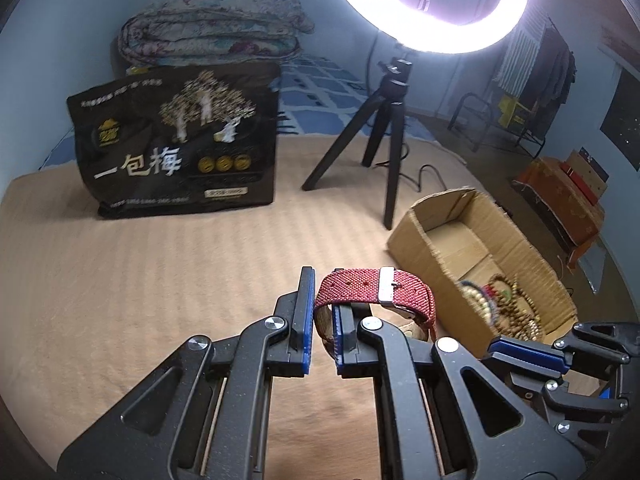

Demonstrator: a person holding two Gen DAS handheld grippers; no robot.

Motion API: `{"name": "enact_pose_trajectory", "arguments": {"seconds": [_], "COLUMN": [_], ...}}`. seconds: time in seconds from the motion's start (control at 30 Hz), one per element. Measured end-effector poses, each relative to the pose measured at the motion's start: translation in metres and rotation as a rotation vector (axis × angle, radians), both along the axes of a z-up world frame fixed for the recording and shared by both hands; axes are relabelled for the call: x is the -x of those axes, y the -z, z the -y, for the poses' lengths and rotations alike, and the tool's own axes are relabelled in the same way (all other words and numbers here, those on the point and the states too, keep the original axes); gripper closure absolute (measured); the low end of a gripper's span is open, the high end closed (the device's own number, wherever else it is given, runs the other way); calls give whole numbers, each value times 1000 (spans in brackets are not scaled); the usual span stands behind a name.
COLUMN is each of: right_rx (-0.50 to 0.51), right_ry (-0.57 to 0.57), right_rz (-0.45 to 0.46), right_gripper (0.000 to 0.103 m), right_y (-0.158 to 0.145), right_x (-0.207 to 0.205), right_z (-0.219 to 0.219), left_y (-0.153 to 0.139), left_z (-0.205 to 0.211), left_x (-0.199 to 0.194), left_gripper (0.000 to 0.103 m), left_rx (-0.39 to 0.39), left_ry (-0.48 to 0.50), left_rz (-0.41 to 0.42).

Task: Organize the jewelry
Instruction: 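Carry the watch in the left tool and earring in the right tool over the box, then open the left tool releasing the watch while the right tool drops the earring in the box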

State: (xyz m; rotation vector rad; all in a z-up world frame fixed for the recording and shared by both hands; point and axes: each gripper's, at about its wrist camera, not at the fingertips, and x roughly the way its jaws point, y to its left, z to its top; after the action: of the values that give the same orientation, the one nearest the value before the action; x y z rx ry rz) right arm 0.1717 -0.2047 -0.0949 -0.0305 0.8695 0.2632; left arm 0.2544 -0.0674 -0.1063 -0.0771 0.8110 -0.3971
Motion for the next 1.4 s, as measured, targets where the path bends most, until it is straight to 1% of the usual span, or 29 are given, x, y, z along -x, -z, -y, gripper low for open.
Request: {"name": "enact_pose_trajectory", "arguments": {"seconds": [0.13, 0.67, 1.03, 1.4], "right_rx": [-2, 6, -2, 4], "right_ry": [20, 106, 150, 189], "right_rz": [8, 30, 27, 5], "right_gripper": [96, 96, 96, 95], "right_y": [-5, -20, -24, -19], "right_x": [4, 20, 20, 17], "right_z": [15, 75, 103, 121], "left_y": [-7, -25, -22, -18], "left_z": [17, 84, 116, 138], "left_x": [1, 7, 1, -9], "left_gripper": [97, 97, 97, 97], "left_rx": [12, 18, 28, 24], "left_ry": [14, 79, 96, 109], "left_rz": [0, 21, 12, 1]}}
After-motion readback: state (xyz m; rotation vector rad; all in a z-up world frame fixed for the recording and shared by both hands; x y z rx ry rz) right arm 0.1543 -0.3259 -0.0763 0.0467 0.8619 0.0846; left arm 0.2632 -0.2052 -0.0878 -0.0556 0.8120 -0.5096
